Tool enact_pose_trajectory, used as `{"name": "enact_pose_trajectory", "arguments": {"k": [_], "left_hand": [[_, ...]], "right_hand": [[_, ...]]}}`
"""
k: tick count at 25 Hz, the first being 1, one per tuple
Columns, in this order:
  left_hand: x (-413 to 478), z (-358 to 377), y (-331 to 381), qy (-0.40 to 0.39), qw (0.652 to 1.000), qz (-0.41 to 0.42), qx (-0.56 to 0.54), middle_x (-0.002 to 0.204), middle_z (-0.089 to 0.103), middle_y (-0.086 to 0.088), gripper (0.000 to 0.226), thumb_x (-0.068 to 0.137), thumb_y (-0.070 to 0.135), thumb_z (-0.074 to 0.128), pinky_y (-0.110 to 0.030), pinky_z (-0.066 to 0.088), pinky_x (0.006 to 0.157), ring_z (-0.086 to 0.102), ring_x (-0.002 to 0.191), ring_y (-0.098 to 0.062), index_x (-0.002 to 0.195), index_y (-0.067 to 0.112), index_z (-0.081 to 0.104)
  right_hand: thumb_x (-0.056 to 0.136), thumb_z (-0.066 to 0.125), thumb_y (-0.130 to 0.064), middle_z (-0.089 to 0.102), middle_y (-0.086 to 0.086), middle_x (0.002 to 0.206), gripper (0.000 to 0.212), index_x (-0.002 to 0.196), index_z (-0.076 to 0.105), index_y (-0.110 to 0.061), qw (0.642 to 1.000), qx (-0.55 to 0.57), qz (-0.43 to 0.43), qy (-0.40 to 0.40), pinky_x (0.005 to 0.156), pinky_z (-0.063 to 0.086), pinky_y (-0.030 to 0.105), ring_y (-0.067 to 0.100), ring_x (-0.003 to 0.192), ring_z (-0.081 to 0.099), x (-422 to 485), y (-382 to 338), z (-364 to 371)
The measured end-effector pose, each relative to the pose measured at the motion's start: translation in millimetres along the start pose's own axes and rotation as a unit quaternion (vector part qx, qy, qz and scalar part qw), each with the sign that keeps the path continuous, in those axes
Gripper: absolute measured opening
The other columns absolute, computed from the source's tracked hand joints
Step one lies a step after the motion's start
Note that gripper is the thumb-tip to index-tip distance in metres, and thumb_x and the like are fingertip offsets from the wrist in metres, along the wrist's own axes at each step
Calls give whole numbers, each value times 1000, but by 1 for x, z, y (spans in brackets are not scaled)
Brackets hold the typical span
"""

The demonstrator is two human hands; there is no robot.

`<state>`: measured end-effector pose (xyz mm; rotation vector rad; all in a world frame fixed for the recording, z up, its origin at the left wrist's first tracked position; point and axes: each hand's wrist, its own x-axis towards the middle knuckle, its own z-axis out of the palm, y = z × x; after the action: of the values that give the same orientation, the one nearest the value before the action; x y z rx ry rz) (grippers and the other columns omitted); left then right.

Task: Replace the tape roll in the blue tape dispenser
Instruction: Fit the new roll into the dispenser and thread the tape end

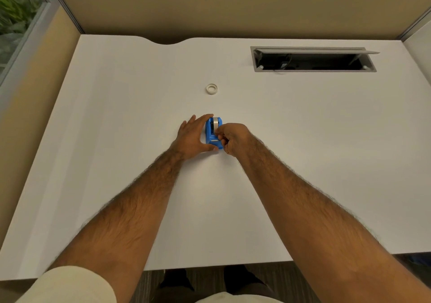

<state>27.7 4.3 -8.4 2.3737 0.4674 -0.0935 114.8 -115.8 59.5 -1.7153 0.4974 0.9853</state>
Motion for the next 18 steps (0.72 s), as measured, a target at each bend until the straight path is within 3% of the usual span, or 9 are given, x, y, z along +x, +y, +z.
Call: {"name": "enact_pose_trajectory", "arguments": {"k": [8, 18], "left_hand": [[-2, 0, 5, -1, 1000, -7, -7, 161, 32, 3, 103, 72, 53, 81, -49, 2, 122, 11, 154, -28, 155, 33, 22], [-1, 2, 4, 2, 1000, -13, -1, 162, 30, 0, 100, 76, 48, 80, -49, 1, 124, 11, 154, -27, 155, 34, 20]], "right_hand": [[81, 65, 7, 59, 10, 68, 7, 85, 67, 2, 998, 52, -11, 18, 40, 41, 19, 12, 48, 49, -7, 13, -1], [88, 67, -5, 61, 5, 63, 7, 92, 70, 0, 996, 89, -7, -6, 38, 42, 16, 9, 45, 51, -19, 43, -6]]}}
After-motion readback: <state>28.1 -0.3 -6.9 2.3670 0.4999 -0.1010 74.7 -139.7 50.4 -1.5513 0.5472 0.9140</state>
